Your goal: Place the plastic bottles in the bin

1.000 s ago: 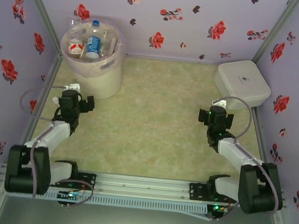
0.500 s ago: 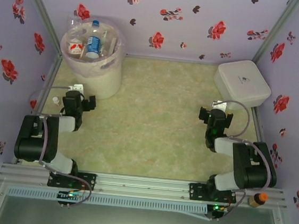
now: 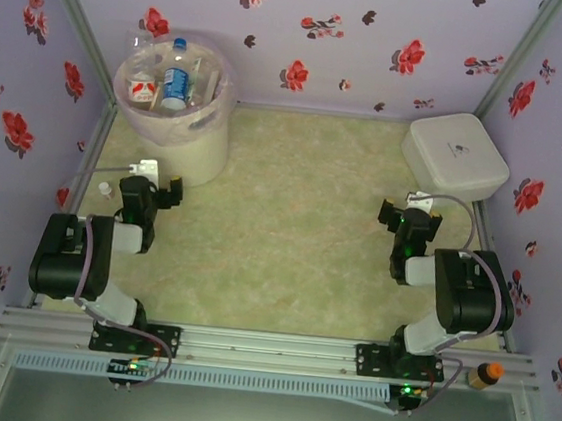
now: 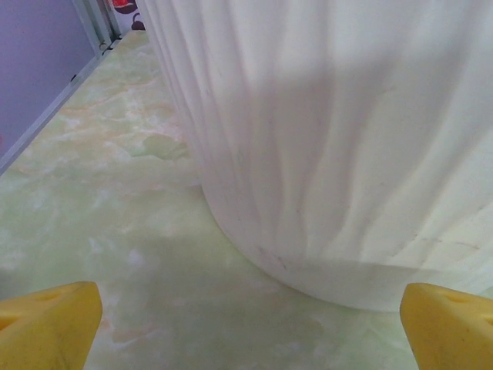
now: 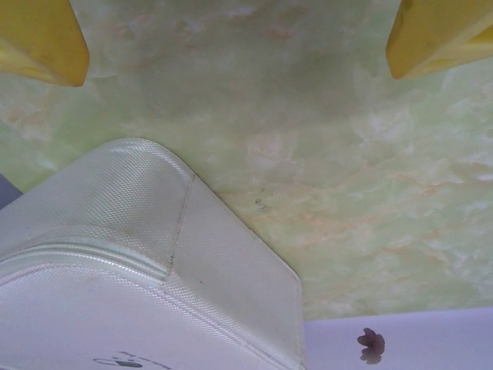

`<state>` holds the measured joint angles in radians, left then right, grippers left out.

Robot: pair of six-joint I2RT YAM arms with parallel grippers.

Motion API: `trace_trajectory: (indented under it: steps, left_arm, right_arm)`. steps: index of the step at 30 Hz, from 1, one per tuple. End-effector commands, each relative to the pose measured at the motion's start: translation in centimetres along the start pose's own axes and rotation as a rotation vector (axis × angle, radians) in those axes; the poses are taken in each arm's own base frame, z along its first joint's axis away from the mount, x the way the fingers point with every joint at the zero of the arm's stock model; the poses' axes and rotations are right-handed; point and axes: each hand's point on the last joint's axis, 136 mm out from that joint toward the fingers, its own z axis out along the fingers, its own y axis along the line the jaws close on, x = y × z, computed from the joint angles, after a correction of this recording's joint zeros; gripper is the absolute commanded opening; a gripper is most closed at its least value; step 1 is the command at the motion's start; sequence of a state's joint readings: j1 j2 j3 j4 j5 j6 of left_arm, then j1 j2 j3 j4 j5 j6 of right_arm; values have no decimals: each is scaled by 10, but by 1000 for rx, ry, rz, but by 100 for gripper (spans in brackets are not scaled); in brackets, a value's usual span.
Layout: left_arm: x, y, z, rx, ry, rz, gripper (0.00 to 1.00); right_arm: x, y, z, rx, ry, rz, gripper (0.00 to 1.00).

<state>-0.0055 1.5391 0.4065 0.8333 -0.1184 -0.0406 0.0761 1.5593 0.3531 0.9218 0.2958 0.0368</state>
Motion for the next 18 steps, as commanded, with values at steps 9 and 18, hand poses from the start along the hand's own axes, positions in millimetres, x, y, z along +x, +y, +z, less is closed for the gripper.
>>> trace_trajectory:
  steps: [9,18]
  left_arm:
    - [-5,0,0,6,-30,21,100]
    - [-6,0,0,7,-32,21,100]
  right_arm:
    - [-7,0,2,-9,-17,35,99]
    - [-7,1,3,-15,-12,36,99]
